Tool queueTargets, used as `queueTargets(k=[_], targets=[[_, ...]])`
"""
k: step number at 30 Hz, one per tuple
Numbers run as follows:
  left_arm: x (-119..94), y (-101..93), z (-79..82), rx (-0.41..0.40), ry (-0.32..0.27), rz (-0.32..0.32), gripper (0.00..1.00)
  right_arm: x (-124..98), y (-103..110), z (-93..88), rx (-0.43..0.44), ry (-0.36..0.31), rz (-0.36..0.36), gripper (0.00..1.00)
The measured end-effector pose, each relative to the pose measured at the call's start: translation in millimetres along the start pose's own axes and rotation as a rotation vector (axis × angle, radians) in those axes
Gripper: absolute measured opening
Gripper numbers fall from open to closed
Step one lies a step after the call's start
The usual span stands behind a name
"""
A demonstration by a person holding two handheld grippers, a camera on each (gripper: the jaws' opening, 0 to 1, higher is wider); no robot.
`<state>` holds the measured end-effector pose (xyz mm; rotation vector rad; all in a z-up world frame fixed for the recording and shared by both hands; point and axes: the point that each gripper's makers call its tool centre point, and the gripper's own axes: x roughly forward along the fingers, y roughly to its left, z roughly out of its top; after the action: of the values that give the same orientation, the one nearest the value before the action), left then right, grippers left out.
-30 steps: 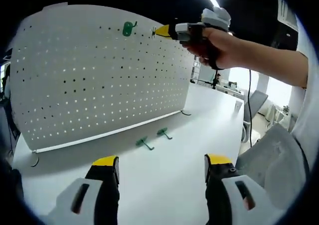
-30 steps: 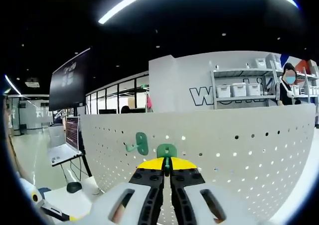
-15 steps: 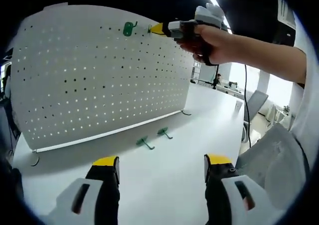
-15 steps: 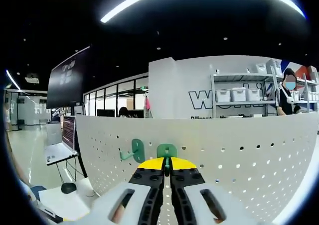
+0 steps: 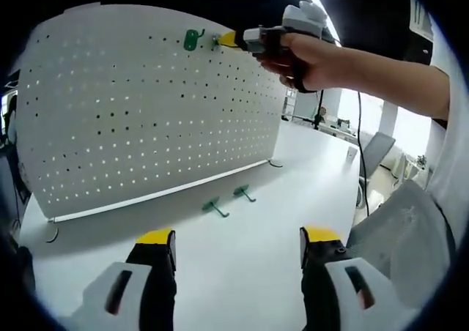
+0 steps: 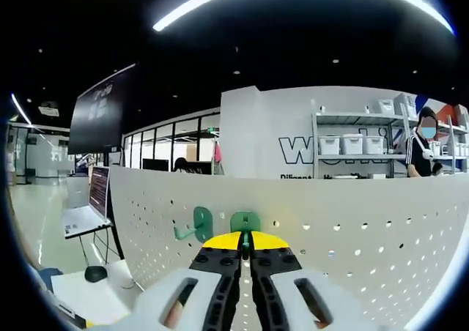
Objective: Insert the hook assembly into the mounting plate slot until the hook locks in place.
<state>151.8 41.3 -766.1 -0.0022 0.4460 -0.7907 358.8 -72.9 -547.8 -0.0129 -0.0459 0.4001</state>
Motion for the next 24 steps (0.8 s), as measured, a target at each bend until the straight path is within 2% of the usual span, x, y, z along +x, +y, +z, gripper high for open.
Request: queueTargets(k=[14,18,24], targets=[[-1.4,3.4,-0.6,0.0,0.001,0.006,0.7,3.7,-0.6,-2.9,-0.004,0.001,-0.026,0.01],[-1.0,3.7,-2.2,-0.002,0.002,0.007,0.7,5.6,0.3,-2.3,-0.006,0.007,-0.06,0.01],[-0.6,4.1,-0.6,-0.009,-0.009,0.01,0.7,7.5,-1.5,-2.7,0.026,0.011,-0.148,0.01]])
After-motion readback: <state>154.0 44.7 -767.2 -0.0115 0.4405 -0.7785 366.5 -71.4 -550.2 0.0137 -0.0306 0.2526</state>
